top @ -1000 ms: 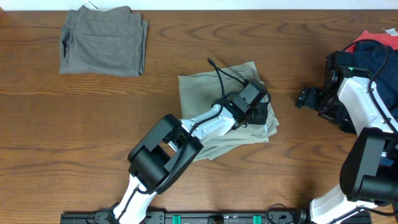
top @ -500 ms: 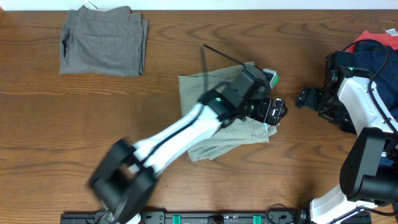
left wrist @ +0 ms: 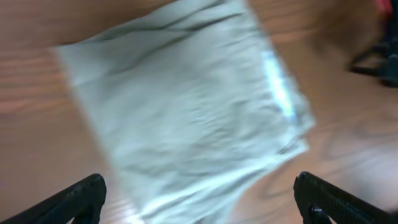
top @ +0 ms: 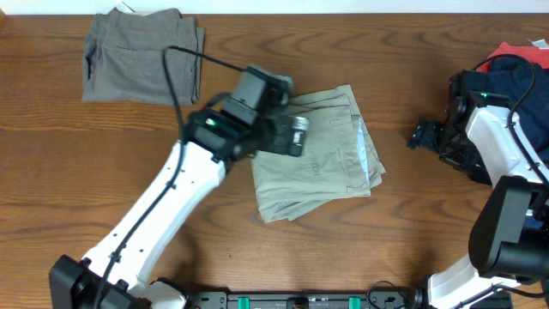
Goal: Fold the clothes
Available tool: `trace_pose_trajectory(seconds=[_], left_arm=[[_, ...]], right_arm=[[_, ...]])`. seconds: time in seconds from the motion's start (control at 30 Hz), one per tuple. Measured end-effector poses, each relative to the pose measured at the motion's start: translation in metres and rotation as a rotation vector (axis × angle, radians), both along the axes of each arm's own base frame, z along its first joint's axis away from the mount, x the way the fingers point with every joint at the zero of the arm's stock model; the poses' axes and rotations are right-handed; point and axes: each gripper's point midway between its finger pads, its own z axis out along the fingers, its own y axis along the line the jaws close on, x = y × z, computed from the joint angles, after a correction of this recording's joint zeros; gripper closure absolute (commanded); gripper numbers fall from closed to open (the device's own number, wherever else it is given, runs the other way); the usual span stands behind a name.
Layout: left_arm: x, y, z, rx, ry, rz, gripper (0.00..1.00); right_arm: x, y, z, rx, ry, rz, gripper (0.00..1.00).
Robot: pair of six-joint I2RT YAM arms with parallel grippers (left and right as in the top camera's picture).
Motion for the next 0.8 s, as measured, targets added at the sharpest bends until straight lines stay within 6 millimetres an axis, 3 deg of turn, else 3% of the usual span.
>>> trace_pose_trajectory(seconds=[0.17,0.4,0.57,0.8], left_arm=[[0.009,0.036,-0.02,0.049,0.036,0.067,0.02],[0.013,0.072,-0.072,0.074,0.152,0.148,0.02],[0.014,0.078,-0.101,-0.016,0.234,0.132,0.02],[0.011,0.077,-0.119,-0.135,0.293,0.085,0.02]], right_arm=[[0.0,0.0,0.0,0.0,0.0,0.0,0.01],[0.0,0.0,0.0,0.0,0.0,0.0,0.01],[0.0,0.0,0.0,0.0,0.0,0.0,0.01],[0.0,0.0,0.0,0.0,0.0,0.0,0.01]])
